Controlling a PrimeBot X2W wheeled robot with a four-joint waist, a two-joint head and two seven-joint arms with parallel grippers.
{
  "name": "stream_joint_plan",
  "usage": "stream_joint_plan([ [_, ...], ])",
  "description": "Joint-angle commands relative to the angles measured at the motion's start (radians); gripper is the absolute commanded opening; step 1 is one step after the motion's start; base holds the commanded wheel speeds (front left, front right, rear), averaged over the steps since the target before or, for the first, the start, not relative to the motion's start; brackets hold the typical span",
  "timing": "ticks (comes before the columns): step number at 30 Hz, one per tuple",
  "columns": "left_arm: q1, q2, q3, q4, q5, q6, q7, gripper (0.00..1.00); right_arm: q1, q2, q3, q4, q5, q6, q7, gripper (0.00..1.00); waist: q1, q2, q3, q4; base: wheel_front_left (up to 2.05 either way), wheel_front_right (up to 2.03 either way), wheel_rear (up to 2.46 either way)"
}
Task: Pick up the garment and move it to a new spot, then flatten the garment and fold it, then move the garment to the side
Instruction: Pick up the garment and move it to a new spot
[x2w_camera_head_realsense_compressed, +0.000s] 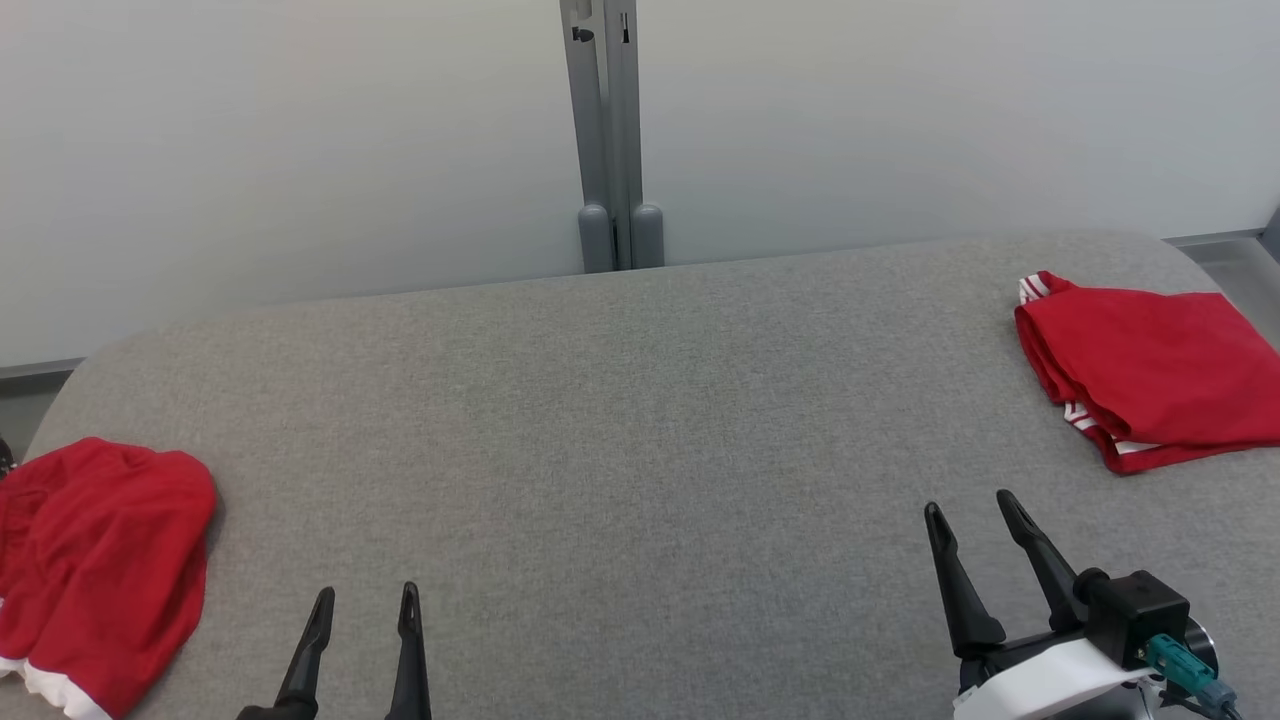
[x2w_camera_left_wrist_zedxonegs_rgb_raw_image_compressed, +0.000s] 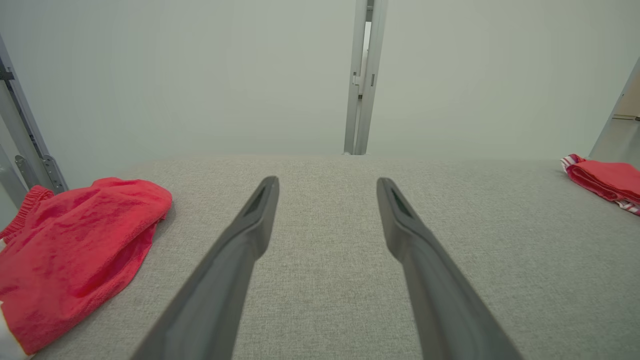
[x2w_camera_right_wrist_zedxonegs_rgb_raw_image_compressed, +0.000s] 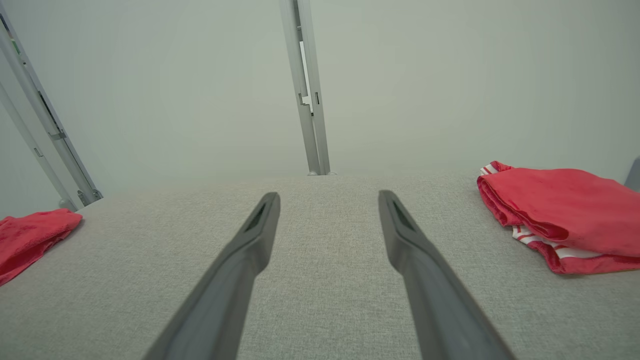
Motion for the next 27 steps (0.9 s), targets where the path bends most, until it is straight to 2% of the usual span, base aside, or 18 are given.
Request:
stream_joint_plan([
  [1, -0.004, 0.001, 0.003, -0.007, 0.000, -0.006, -0.003, 1.00, 0.014, 0.003, 0.001, -0.003, 0.005, -0.002, -0.003, 1.00, 0.0001, 0.0000, 0.004, 0.008, 0.00, 0.00, 0.00],
  [8, -0.008, 0.001, 0.015, -0.022, 0.013, -0.007, -0.003, 1.00, 0.006, 0.007, 0.022, -0.004, 0.009, -0.002, -0.003, 1.00, 0.0001, 0.0000, 0.024, 0.056, 0.00, 0.00, 0.00],
  [16, -0.025, 0.001, 0.030, -0.037, 0.024, -0.021, -0.002, 1.00, 0.000, 0.009, 0.028, -0.009, 0.008, -0.002, -0.003, 1.00, 0.0001, 0.0000, 0.054, 0.154, 0.00, 0.00, 0.00],
  [27, -0.010, 0.001, 0.080, -0.047, 0.017, -0.004, -0.002, 1.00, -0.025, 0.013, 0.056, -0.004, 0.012, -0.002, -0.003, 1.00, 0.0001, 0.0000, 0.068, 0.265, 0.00, 0.00, 0.00],
])
